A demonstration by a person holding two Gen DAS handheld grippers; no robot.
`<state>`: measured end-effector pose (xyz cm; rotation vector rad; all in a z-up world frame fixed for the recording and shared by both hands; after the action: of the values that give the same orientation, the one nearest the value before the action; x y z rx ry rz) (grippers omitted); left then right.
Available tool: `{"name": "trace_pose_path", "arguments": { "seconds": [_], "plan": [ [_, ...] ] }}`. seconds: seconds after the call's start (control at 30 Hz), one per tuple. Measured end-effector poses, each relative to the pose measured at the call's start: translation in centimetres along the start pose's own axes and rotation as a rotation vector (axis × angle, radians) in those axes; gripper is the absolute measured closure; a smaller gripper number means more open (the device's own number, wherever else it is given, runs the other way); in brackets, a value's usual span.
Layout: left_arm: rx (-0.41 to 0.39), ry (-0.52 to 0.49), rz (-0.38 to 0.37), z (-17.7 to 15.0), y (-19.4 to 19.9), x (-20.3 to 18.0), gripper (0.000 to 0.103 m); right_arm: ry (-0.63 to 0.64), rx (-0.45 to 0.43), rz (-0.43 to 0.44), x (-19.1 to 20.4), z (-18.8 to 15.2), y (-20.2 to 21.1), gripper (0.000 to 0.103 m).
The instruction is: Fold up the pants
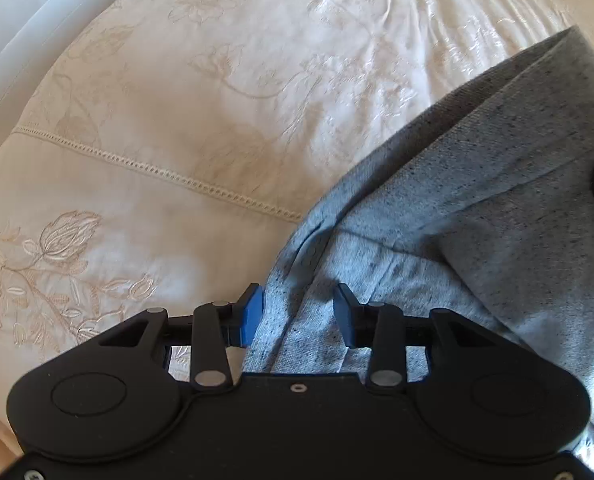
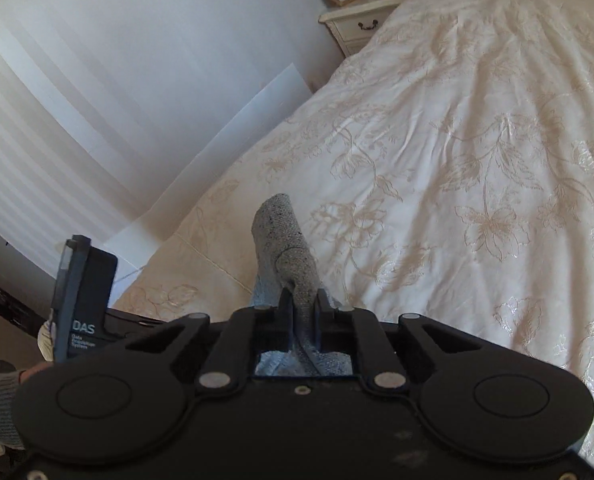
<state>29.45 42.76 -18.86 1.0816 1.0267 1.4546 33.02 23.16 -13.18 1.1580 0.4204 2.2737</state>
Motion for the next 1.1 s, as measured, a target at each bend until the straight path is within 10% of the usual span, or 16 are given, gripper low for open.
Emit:
{"name": "trace_pose_path", "arguments": {
  "seconds": [0.13, 0.33, 0.57, 0.77, 0.93, 1.1],
  "plan": [
    [-0.015, 0.012, -0.061, 1.2, -0.6, -0.2, 0.054, 0.104, 0.006, -0.004, 4.3, -1.2, 1.2, 0.092],
    [0.066, 0.077, 0.050, 0.3, -2.6, 2.6, 0.058, 0.148, 0.171, -0.031, 6.9, -9.7, -3.9, 0.092],
    [-0.014, 0.049, 0.187, -0.9, -0.2, 7.6, 0.058, 0.168, 0.276, -0.088, 8.5, -16.5, -8.8, 0.090],
    [-0.082, -0.021, 0.124, -1.4, 2.9, 6.6, 0.054, 0.236, 0.379, -0.150, 8.1, -19.6, -12.7, 0.077],
    [-0.039, -0.124, -0.002, -3.7, 3.0, 2.5, 0.043, 0.227, 0.335, -0.102, 9.2, -19.3, -10.6, 0.067],
    [0.002, -0.250, 0.065, -6.8, 0.7, -0.8, 0.040, 0.072, 0.250, -0.162, 8.2, -21.1, -3.0, 0.068]
  ]
}}
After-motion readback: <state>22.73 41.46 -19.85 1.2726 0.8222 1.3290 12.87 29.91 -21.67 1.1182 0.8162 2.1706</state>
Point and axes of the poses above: each gripper's, at about its wrist camera, not at the fingertips, and y roughly against the way its jaws point, x to its left, z to its top, the point moved 6 cm from there along -y, roughly the way its jaws point, and after that the axes turned 13 degrees about z, right-handed, at the moved point
